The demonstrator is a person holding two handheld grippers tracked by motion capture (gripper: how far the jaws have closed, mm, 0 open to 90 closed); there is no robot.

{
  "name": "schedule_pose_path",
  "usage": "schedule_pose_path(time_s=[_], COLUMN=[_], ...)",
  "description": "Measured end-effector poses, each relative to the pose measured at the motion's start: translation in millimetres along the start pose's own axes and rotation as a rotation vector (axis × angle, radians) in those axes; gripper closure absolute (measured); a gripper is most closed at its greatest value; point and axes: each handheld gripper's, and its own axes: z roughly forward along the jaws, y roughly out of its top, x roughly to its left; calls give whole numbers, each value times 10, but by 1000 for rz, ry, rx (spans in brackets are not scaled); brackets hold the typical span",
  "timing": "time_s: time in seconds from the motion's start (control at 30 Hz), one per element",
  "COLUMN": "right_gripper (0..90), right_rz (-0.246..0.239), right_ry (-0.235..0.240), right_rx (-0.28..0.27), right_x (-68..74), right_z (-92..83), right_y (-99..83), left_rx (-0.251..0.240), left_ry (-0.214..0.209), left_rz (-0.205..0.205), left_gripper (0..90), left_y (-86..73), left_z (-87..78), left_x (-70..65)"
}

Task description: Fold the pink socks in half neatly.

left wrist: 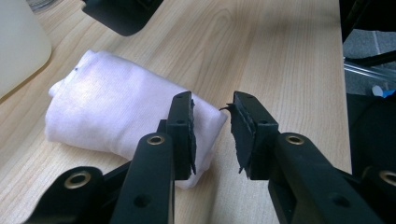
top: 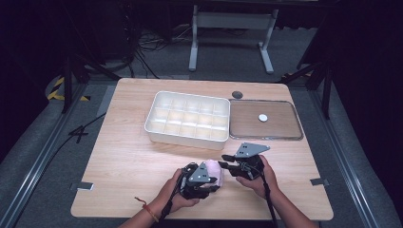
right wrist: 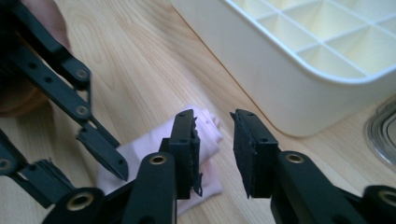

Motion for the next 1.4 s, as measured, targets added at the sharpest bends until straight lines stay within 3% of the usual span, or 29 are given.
schedule_pose_path(time_s=[0.07,0.27,0.5,0.63,0.73,0.83,0.9,0.93,1.0,1.07,1.13,1.2,1.23,1.27,1.4], right_gripper=[648,580,509,486,422,376,377,378,394,424,429,530,530,568,617], right_rz=[17,9,26,23,57,95,121,131,155,181,177,182,182,196,206], right_ry=[14,23,18,12,8,27,53,64,87,125,132,163,163,198,220], right_rx=[7,30,108,133,160,163,165,165,167,170,172,187,187,190,189], right_x=[40,129,131,132,94,43,1,-13,-44,-74,-82,-86,-86,-89,-105], right_z=[8,83,233,277,333,353,376,380,388,395,396,401,401,406,411], right_y=[26,51,-40,-54,-111,-137,-168,-176,-191,-202,-201,-186,-186,-190,-195], left_rx=[2,0,32,41,77,101,125,125,156,162,160,166,166,172,174], left_ry=[2,6,40,70,110,148,193,193,228,232,233,236,236,231,202], left_rz=[2,9,39,20,14,-35,-63,-63,-79,-88,-104,-126,-126,-125,-157], left_gripper=[689,658,598,569,534,499,467,465,452,442,436,410,400,390,339], left_y=[3,20,-15,-67,-187,-366,-524,-524,-668,-736,-767,-837,-837,-857,-914], left_z=[-2,-45,-297,-470,-619,-768,-876,-876,-977,-1027,-1040,-1061,-1061,-1062,-1045], left_x=[-9,-34,-81,-58,3,90,179,179,253,298,315,368,368,389,454])
